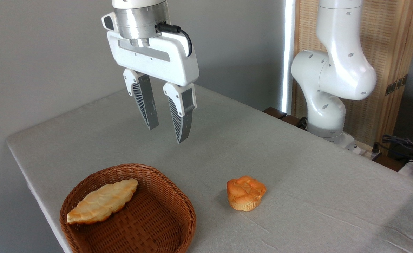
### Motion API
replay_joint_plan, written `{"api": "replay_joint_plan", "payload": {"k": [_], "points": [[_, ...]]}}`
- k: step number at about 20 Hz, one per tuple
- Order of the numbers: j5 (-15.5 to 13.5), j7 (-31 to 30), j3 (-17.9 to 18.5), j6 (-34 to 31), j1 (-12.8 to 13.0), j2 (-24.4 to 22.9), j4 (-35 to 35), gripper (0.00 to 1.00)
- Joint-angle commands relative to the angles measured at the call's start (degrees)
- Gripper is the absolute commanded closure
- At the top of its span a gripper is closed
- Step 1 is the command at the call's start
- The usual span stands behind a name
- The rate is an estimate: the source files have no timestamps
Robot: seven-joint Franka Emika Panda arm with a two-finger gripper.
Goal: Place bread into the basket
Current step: 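Move the open gripper down over the round orange bun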
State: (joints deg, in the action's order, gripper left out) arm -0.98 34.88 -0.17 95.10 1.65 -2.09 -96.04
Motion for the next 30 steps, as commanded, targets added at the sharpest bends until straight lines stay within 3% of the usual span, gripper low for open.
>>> {"api": "replay_joint_plan", "payload": {"k": [1, 12, 16, 19, 21, 24, 27, 30], "points": [[-0.60, 0.81, 0.61, -3.05, 0.46, -2.81, -0.81, 0.00], [-0.69, 1.16, 0.69, -2.20, 0.81, -3.88, -3.17, 0.00], [-0.25, 5.36, 0.96, 5.51, 1.25, -8.44, -12.47, 0.00], [-0.07, 12.56, 4.90, 12.20, 1.34, -12.66, -22.23, 0.00], [0.19, 18.61, 8.58, 12.74, 1.25, -14.07, -27.24, 0.00], [0.19, 24.00, 11.76, 13.01, 1.25, -14.26, -30.34, 0.00], [0.19, 24.27, 11.94, 13.70, 1.34, -13.47, -32.79, 0.00], [0.19, 24.27, 11.95, 25.00, 2.65, -11.72, -38.76, 0.00]]}}
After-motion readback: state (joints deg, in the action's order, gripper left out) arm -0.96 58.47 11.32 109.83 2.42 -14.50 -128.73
